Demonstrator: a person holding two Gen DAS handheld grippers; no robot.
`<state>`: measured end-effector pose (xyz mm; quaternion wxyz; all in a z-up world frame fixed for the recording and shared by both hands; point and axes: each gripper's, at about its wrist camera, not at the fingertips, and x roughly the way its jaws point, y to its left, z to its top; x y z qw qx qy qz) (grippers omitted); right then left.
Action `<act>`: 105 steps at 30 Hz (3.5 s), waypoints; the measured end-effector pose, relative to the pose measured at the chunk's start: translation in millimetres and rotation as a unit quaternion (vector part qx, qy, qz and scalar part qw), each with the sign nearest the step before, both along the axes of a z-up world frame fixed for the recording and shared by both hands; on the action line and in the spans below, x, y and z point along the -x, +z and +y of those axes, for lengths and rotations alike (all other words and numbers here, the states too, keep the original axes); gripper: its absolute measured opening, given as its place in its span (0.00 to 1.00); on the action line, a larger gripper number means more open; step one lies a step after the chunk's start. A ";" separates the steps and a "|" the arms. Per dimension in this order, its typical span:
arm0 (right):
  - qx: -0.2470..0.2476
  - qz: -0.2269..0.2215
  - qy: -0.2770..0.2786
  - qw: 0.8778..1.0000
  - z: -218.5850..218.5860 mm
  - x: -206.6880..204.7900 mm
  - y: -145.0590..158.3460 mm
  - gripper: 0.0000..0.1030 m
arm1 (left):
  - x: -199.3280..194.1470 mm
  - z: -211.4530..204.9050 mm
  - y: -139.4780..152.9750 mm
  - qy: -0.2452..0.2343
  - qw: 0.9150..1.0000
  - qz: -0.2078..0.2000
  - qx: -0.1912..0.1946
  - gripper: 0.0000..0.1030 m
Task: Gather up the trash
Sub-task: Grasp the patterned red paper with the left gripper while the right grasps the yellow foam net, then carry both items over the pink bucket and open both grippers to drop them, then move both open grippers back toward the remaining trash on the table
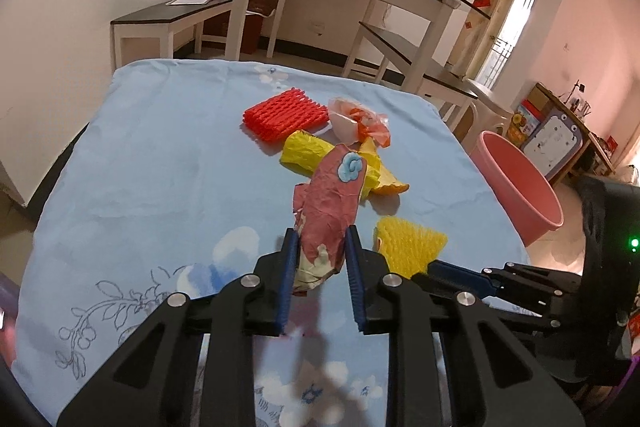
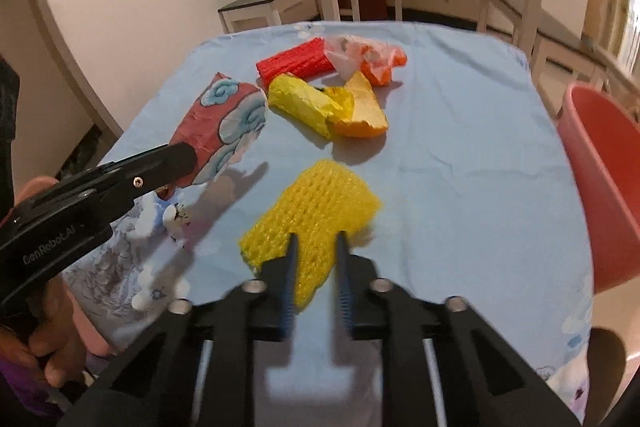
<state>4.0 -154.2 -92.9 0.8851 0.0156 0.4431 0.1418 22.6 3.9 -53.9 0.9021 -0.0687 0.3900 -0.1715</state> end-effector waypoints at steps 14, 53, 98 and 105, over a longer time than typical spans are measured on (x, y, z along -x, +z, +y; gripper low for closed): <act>-0.024 -0.079 0.015 0.996 -12.6 22.7 33.7 0.04 | 11.9 5.2 16.0 0.025 0.999 -0.022 0.001 0.23; -0.013 -0.181 -0.259 0.949 -264.9 55.4 63.1 0.05 | -11.5 -221.3 64.1 -0.169 0.983 -0.051 0.057 0.23; -0.007 -0.175 -0.237 0.956 -247.8 58.8 58.6 0.47 | -11.8 -242.0 50.6 -0.168 0.985 -0.037 0.030 0.42; -0.018 -0.170 -0.210 0.963 -213.2 66.4 66.1 0.48 | 1.5 -206.6 55.3 -0.139 0.989 -0.042 0.027 0.43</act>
